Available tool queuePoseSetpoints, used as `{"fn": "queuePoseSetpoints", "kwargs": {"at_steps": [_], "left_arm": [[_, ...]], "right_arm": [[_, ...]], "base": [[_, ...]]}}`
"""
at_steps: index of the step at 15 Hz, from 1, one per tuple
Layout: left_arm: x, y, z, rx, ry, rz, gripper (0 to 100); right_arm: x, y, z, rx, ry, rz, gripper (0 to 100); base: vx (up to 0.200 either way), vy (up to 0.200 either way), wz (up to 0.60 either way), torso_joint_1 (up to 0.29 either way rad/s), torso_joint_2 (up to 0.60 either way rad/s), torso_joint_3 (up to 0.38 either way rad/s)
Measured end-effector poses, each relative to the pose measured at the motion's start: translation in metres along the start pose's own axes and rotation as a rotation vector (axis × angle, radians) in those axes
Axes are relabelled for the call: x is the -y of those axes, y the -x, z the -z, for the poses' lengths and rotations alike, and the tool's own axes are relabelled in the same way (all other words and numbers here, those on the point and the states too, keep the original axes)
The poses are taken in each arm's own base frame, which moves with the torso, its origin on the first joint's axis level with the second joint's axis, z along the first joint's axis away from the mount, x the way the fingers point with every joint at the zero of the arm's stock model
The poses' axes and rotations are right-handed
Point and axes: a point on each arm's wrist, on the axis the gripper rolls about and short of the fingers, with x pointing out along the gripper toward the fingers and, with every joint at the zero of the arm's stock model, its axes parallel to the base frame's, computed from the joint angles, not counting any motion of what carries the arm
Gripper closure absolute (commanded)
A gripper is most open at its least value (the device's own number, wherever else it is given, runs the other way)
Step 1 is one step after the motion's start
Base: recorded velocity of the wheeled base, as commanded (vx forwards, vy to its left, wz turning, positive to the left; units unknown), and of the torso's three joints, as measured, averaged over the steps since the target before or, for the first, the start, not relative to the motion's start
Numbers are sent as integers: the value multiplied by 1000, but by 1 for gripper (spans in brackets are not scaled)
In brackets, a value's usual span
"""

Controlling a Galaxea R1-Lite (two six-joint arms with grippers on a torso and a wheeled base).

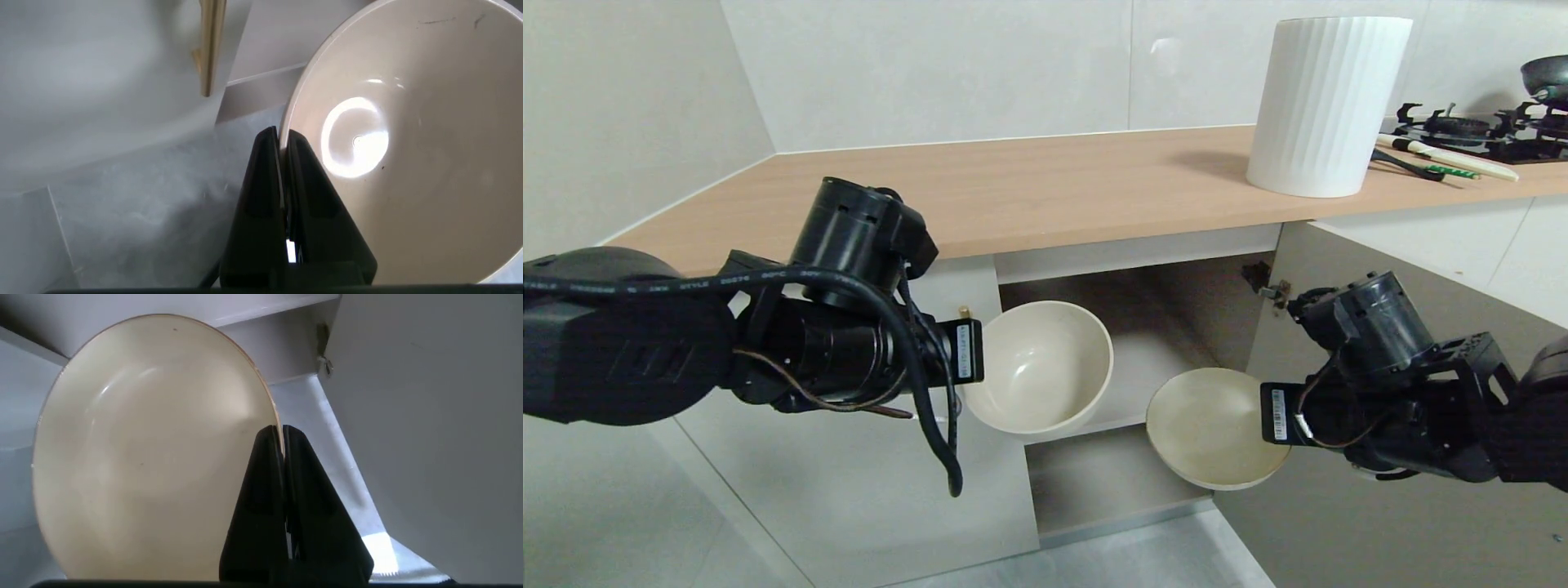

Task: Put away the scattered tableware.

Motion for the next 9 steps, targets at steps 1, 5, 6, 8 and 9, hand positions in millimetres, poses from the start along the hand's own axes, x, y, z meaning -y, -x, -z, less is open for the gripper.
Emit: {"fn": "queuePoseSetpoints", "kwargs": {"at_steps": [1,5,6,8,9], "left_arm": [[0,0,0,1,1,0,100],[0,6,-2,14,2,7,100],[0,8,-2,20,2,10,100],[-1,13,-2,19,-13,11,100],[-3,15,0,-1,-37,0,100]], "right_arm": [[0,-1,1,1,1,-1,100],[0,-4,4,-2,2,-3,100],[-1,-9,6,-9,6,-1,100],[-6,-27,6,-7,-1,3,100],[-8,-40,5,-7,-7,11,100]], "base": [[0,0,0,0,0,0],[0,0,0,0,0,0],[0,0,0,0,0,0],[0,0,0,0,0,0],[0,0,0,0,0,0]]}}
